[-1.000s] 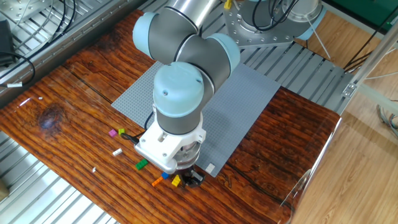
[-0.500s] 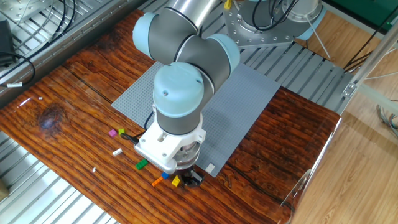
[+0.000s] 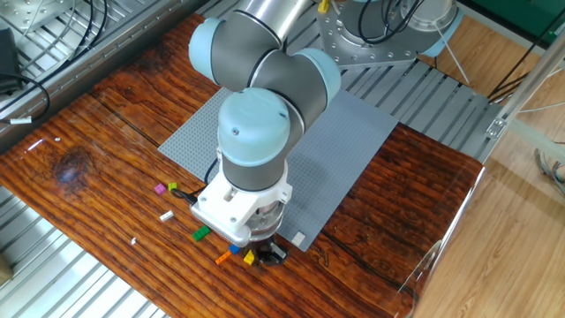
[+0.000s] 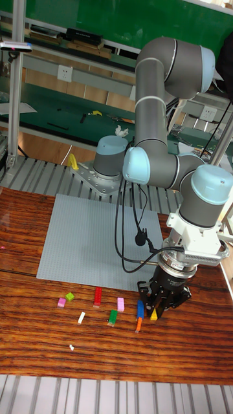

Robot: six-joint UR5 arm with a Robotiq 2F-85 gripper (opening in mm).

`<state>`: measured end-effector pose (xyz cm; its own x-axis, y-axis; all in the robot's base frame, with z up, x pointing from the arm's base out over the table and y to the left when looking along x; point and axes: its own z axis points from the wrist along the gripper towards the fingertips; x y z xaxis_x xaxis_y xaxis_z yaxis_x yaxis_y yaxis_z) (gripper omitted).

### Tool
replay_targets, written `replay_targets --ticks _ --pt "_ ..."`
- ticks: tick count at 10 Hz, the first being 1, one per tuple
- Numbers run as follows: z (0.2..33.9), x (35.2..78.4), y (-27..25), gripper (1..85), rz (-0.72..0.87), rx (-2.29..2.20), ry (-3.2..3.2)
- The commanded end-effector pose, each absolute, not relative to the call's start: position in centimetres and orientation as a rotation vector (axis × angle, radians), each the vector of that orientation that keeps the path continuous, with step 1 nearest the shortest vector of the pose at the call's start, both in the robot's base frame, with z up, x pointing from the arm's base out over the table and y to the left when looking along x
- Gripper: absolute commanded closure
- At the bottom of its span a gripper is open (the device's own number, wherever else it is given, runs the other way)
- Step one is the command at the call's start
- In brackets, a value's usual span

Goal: Build with small Lego blocks

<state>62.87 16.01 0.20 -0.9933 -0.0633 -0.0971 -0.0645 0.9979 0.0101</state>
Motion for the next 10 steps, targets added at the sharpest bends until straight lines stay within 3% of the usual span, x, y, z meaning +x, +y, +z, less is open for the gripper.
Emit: replay_targets --ticks 1,6,10 --pt "0.3 63.1 15.9 61.7 0.025 -0.080 3.038" --pt "1.4 62.5 16.3 68.0 0.045 -0.065 3.039" --pt "4.3 57.5 18.4 77.3 0.080 -0.032 3.071"
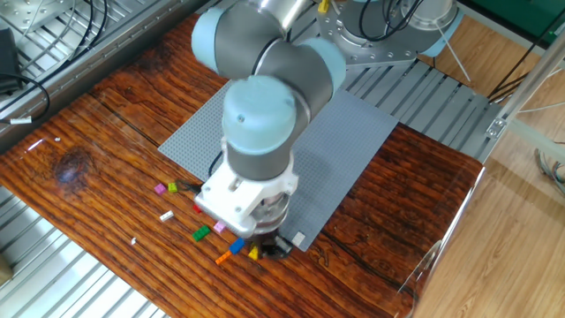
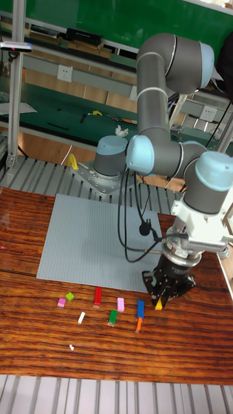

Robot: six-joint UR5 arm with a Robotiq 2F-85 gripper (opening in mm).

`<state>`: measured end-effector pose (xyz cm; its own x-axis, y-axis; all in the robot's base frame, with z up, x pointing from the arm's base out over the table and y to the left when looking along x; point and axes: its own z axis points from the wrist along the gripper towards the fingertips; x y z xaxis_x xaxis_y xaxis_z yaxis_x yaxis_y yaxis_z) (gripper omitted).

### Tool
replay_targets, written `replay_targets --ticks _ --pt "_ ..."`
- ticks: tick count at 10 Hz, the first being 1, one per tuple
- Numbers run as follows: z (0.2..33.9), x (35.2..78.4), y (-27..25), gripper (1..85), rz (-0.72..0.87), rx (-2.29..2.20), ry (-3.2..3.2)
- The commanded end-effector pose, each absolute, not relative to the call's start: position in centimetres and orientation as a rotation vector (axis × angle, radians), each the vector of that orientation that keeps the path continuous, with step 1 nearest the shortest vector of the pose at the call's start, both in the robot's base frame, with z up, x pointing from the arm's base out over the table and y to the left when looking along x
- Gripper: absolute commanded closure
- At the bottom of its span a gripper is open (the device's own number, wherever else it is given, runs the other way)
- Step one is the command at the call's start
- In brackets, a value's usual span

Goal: Build with small Lego blocks

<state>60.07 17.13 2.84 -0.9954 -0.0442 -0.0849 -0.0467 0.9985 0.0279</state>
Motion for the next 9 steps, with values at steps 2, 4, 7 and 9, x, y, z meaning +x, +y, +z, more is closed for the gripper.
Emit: replay_targets --ticks 2,4,7,9 --pt "4.0 55.7 19.4 79.3 0.085 0.017 3.078" --pt "3.3 54.6 19.6 79.7 0.094 0.008 3.087" --pt "2.4 54.9 18.4 79.7 0.074 -0.021 3.081" --pt "2.0 55.2 18.0 79.7 0.069 -0.023 3.073"
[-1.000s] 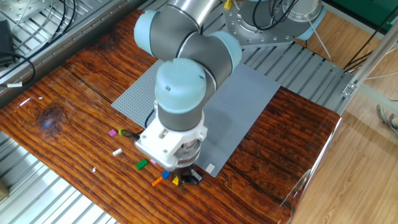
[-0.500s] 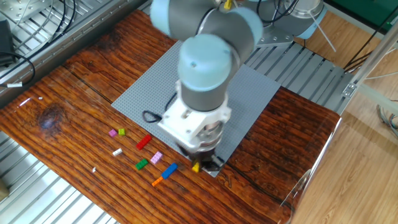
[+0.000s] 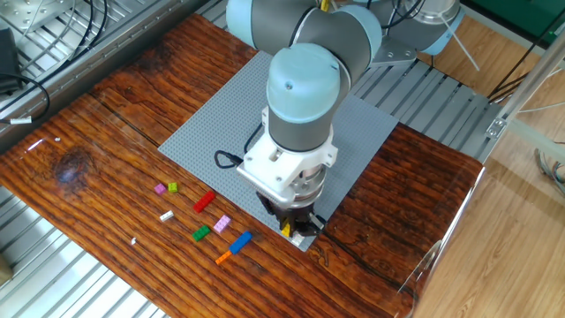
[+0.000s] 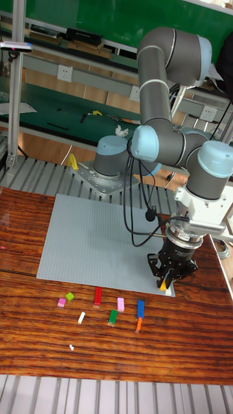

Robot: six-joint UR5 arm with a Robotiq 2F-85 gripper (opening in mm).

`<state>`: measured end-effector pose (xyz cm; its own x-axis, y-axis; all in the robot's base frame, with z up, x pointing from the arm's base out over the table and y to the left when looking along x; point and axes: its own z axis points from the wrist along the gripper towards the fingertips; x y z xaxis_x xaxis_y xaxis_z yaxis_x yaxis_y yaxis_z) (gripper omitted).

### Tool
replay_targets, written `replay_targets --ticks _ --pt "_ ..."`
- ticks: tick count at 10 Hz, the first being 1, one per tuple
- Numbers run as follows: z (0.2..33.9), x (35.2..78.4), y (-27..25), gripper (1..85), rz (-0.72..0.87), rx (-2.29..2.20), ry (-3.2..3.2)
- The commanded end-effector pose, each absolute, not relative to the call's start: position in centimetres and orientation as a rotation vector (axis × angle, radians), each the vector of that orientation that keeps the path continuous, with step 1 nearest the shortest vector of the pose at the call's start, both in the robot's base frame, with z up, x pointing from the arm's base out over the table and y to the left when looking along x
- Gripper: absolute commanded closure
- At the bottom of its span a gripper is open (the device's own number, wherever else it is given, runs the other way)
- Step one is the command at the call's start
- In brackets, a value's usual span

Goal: Build with small Lego blocks

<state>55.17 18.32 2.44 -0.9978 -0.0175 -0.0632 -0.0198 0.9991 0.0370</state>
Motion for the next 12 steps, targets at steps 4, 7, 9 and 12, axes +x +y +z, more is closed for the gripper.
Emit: replay_targets --ticks 4,7,9,12 --pt "0.7 55.0 17.9 79.7 0.054 -0.057 3.078" --pt "0.5 54.8 17.4 79.7 0.051 -0.074 3.080" --pt "0.5 54.9 17.7 79.7 0.068 -0.071 3.077" --pt "0.5 54.9 17.8 79.7 0.077 -0.068 3.077"
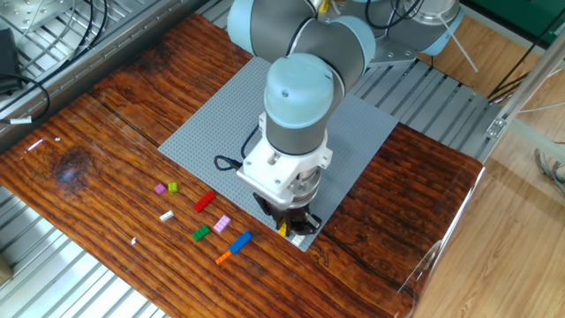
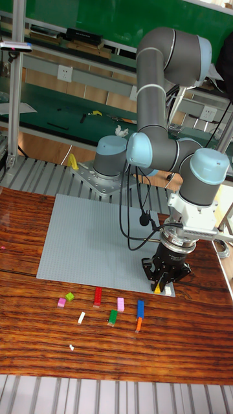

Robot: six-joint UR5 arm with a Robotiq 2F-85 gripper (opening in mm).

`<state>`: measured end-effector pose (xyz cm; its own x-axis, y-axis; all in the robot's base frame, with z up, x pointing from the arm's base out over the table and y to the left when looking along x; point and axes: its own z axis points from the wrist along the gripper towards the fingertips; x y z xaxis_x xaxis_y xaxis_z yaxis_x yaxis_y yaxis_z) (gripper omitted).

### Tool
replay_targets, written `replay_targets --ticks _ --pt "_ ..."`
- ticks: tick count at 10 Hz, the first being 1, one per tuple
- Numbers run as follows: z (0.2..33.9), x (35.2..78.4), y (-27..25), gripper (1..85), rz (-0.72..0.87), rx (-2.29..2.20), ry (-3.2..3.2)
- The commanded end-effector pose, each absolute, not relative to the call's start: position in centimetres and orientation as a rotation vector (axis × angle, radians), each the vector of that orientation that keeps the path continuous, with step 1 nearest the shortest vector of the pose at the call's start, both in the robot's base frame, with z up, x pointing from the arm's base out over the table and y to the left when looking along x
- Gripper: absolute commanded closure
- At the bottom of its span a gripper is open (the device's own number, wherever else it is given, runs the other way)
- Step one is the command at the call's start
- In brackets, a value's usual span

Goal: Build with small Lego blocks

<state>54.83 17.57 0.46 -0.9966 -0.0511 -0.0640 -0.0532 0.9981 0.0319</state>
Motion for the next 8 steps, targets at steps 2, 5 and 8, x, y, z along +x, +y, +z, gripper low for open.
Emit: replay_targets --ticks 2,5,8 --pt "0.56 54.90 17.81 79.7 0.077 -0.066 3.077" --pt "0.58 54.75 18.01 79.7 0.100 -0.021 3.088" --pt "0.27 54.99 18.29 79.7 0.118 0.006 3.089"
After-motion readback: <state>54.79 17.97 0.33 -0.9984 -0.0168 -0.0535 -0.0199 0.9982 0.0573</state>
